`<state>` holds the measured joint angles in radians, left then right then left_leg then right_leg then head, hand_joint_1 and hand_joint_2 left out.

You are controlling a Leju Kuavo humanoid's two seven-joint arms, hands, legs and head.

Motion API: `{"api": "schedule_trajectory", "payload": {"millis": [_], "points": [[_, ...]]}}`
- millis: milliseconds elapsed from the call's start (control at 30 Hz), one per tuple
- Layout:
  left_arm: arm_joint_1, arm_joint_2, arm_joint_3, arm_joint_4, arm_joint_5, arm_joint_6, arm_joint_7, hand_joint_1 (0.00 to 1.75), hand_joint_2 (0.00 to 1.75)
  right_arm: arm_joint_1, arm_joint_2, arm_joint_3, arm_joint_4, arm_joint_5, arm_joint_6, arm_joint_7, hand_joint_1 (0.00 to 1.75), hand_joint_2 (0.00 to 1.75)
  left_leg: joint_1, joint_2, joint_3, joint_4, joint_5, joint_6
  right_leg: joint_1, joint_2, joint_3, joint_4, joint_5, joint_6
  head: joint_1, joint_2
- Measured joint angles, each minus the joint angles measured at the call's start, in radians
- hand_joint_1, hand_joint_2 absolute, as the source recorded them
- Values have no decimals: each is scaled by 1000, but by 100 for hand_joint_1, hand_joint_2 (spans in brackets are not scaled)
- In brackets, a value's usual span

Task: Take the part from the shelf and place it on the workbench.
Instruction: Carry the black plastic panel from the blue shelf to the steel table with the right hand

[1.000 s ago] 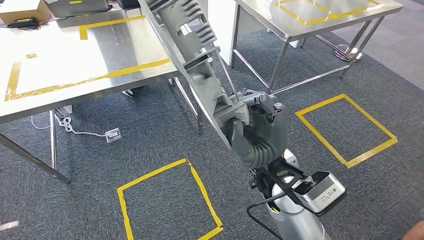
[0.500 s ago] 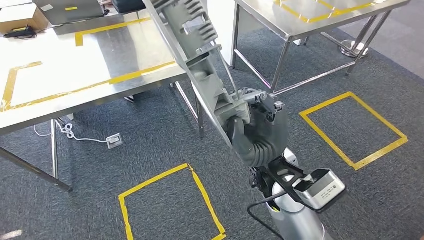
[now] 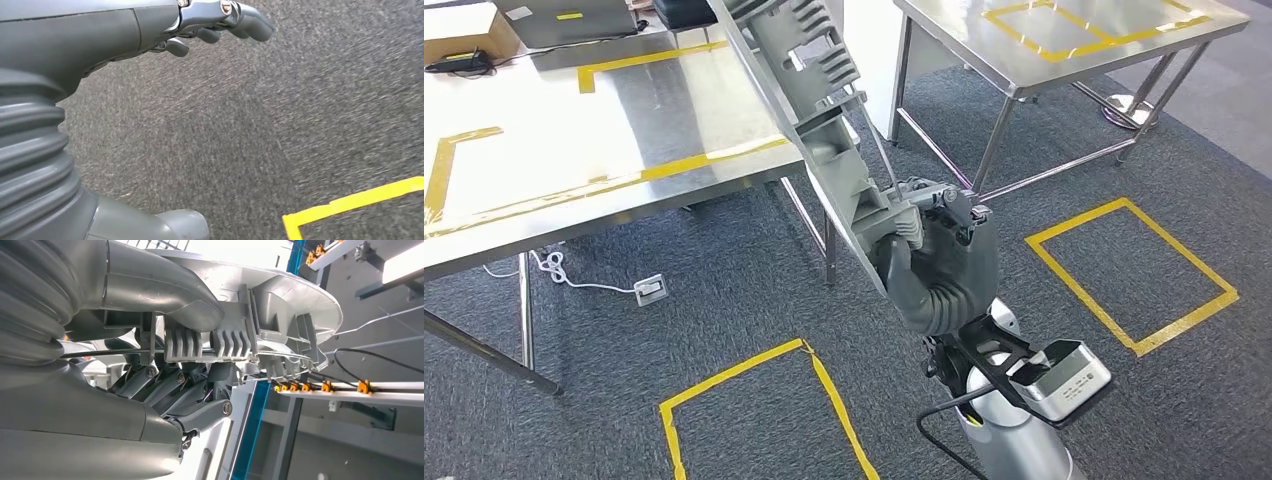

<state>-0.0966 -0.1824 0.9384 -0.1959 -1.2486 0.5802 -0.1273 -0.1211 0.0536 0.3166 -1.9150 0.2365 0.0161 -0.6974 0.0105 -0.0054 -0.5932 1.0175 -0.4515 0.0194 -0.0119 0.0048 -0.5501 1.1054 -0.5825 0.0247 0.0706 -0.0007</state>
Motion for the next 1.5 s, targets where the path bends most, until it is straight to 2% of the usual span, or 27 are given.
{"api": "schedule_trajectory", "payload": {"millis": [67, 100, 133, 167, 233, 267, 300, 367, 467, 500, 567, 600, 633, 667, 733, 800, 967, 1033, 1100, 1133, 1167, 1200, 1267, 1300, 1333, 1433, 1500], "points": [[-2, 0, 0, 0, -4, -2, 3, 0, 175, 0, 0, 0, 1, 0, 0, 0, 166, 175, 0, 0, 9, 0, -11, 4, 0, -1, -93, 143, -45, 4, 2, 0], [-2, 0, 0, 0, -5, -3, 5, 0, 175, 0, 0, 0, 1, 0, 1, 0, 166, 175, 0, 0, 15, 0, -17, 4, 0, -1, -132, 191, -48, 4, 3, 0], [-1, 0, 0, 0, -6, -3, 6, 0, 175, 0, 0, 0, 1, -1, 2, 0, 166, 175, 0, -1, 23, 0, -24, 3, 0, -1, -155, 203, -30, 3, 3, 0], [-1, 0, 0, 0, -7, -3, 8, 0, 175, 0, 0, 0, 1, -2, 4, 0, 166, 175, 0, -2, 34, 0, -32, 1, 0, -1, -155, 172, 9, 0, 4, 0], [-2, -1, 0, 0, -6, -3, 9, 0, 175, -1, 0, 0, 1, -8, 11, 0, 166, 175, -1, -4, 56, 0, -49, -5, 2, -1, -113, 35, 109, -9, 4, 0], [-3, -1, 0, 1, -5, -3, 8, 0, 175, -2, 0, 0, 2, -11, 13, 0, 166, 175, -3, -5, 62, 1, -58, -10, 5, -2, -89, -26, 138, -14, 3, 0], [-4, -1, 0, 1, -5, -3, 8, 0, 175, -3, 0, 0, 2, -13, 15, 0, 166, 175, -4, -5, 64, 1, -64, -15, 8, -2, -75, -65, 150, -19, 2, 0], [-5, -2, 0, 1, -3, -3, 8, 0, 175, -5, 0, 0, 2, -16, 16, -1, 166, 175, -5, -5, 66, -4, -71, -27, 12, 0, -67, -82, 142, -27, 0, 0], [-8, -1, 0, 0, -3, -3, 10, 0, 175, -6, -1, 0, 2, -15, 14, 0, 166, 175, -4, -1, 61, 26, -94, -42, 4, 0, -50, -92, 135, -44, -2, 0], [-8, -1, 0, 0, -3, -3, 10, 0, 175, -6, 0, 0, 2, -15, 13, 0, 166, 175, -3, -1, 38, 73, -114, -46, 2, -1, -41, -95, 131, -49, -2, 0], [-7, -2, 0, 1, -3, -3, 11, 0, 175, -5, 0, 0, 3, -15, 13, 0, 166, 175, -2, 0, -45, 213, -163, -51, 2, -3, -28, -95, 119, -56, -4, 0], [-5, -1, 0, 1, -3, -3, 12, 0, 175, -4, 0, 0, 3, -15, 13, 0, 166, 175, -2, 0, -85, 269, -172, -52, 3, -2, -21, -95, 112, -57, -4, 0], [-3, -1, 0, 2, -3, -3, 13, 0, 175, -4, 0, 0, 3, -15, 13, 1, 166, 175, -1, 0, -111, 293, -160, -53, 3, 0, -13, -95, 104, -57, -4, 0], [-2, -1, 0, 2, -2, -3, 13, 0, 175, -4, 0, 0, 3, -15, 13, 1, 166, 175, -1, 0, -116, 274, -125, -52, 3, 1, -2, -95, 96, -55, -4, 0], [-1, 0, 0, 2, -2, -3, 12, 0, 175, -3, -1, 0, 4, -17, 13, 1, 166, 175, -2, 1, -79, 144, -24, -46, 3, 3, 22, -95, 78, -51, -4, 0], [-1, 0, 0, 2, -2, -3, 11, 0, 175, -3, -1, 0, 4, -19, 13, 0, 166, 175, -5, 1, -36, 34, 26, -37, 7, 5, 34, -93, 61, -42, -7, 0], [-2, -1, 1, 2, 0, -2, 9, 0, 175, -3, -1, 0, 3, -21, 12, 0, 166, 175, -6, -1, -15, 5, 9, -8, 6, 3, 33, -76, 34, -13, -1, 0], [-3, -1, 1, 2, 0, -1, 8, 0, 175, -1, -1, 0, 3, -24, 11, 0, 166, 175, -2, -1, -4, 0, 1, 1, 3, 1, -22, 23, -2, -2, 1, 0], [-2, -1, 1, 2, 1, 0, 7, 0, 175, 2, -3, 0, 3, -29, 10, 0, 166, 175, -2, -1, 4, 1, -9, 4, 1, 0, -114, 156, -37, 3, 3, 0], [0, -1, 1, 2, 2, 0, 7, 0, 175, 3, -5, 0, 3, -31, 10, 0, 166, 175, -2, -1, 11, 1, -16, 3, 0, 0, -147, 192, -35, 4, 3, 0], [1, -1, 2, 2, 3, 0, 6, 0, 175, 5, -6, 0, 4, -34, 11, 0, 166, 175, -2, -1, 19, 1, -23, 2, 0, 0, -163, 192, -12, 3, 3, 0], [2, -1, 2, 2, 4, 0, 5, 0, 175, 6, -8, 0, 4, -36, 11, 0, 166, 175, -1, -2, 30, 1, -30, -1, -1, -1, -158, 154, 29, 2, 3, 0], [3, -1, 5, 2, 6, 1, 2, 0, 175, 6, -10, 0, 4, -39, 11, 0, 166, 175, -1, -3, 51, 1, -47, -8, 0, -2, -113, 20, 119, -3, 4, 0], [2, -1, 6, 2, 7, 1, 1, 0, 175, 5, -11, 0, 5, -39, 11, 0, 166, 175, -2, -4, 56, 2, -55, -14, 2, -3, -91, -34, 141, -7, 5, 0], [2, -1, 7, 2, 8, 2, 0, 0, 175, 4, -11, 0, 5, -40, 12, 0, 166, 175, -3, -5, 58, 1, -60, -20, 4, -3, -77, -65, 148, -12, 5, 0], [1, -1, 9, 2, 10, 3, -1, 0, 175, 3, -12, 0, 6, -40, 12, -1, 166, 175, -2, -3, 65, -6, -69, -38, 7, 0, -66, -81, 137, -31, 7, 0], [-1, -1, 9, 2, 10, 4, -1, 0, 175, 2, -12, 0, 6, -40, 12, 0, 166, 175, -2, -1, 54, 31, -91, -47, 3, 0, -53, -88, 131, -45, 5, 0]]}}
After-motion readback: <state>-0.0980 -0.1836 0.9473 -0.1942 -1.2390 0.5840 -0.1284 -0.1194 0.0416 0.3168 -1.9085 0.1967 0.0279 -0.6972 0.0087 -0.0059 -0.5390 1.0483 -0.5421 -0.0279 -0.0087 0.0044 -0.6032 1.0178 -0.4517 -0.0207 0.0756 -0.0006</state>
